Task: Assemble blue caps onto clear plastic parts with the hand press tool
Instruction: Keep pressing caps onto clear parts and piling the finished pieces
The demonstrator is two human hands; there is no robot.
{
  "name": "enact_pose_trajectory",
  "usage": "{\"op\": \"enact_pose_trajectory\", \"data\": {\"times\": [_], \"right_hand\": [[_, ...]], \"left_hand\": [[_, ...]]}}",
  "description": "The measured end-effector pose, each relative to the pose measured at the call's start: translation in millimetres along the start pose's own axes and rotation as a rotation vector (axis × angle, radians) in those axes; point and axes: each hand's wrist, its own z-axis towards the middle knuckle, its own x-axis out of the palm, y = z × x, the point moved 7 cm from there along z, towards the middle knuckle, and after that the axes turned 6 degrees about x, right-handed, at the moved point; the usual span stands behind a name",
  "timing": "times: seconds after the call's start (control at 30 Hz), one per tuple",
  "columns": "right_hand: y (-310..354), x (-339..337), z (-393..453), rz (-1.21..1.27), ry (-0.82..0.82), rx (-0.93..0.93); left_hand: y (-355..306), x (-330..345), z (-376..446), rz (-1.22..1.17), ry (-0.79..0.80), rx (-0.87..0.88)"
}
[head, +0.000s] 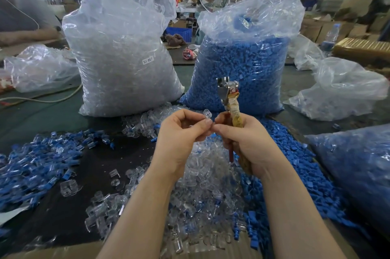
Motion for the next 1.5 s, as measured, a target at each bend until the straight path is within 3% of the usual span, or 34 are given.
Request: {"op": "enact_pose_trajectory", "data": {"times": [0.13, 0.33, 0.43, 0.63, 1.13, 1.4, 1.5], "right_hand": [[-3.3, -8.6, 3.3, -0.131, -0.150, 0.025], [-17.4, -48.1, 7.8, -0.972, -0.489, 0.220], [-24.0, -61.6, 1.0, -1.157, -0.590, 0.316], [-39.0, -74.7, -4.3, -1.188, -0.564, 0.469], [-42.8, -66.6, -0.2, -1.210, -0.479, 0.456], [-31.8, -68.6, -0.1, -1.184, -0.573, 0.366], [-23.9, -62.7, 6.2, -1.045, -0.545, 0.226]], "left_hand": [[4.3, -2.5, 0.7, 0.037, -0.035, -0.015], [10.2, -12.5, 3.3, 0.135, -0.079, -0.054], [11.8, -17.6, 4.2, 0.152, -0.113, -0.070], [15.6, -25.4, 5.1, 0.158, -0.179, -0.093], [17.4, -21.5, 3.8, 0.096, -0.143, -0.135], [19.5, -22.8, 3.4, 0.058, -0.151, -0.165], [19.4, -20.7, 2.5, 0.059, -0.143, -0.169]]}}
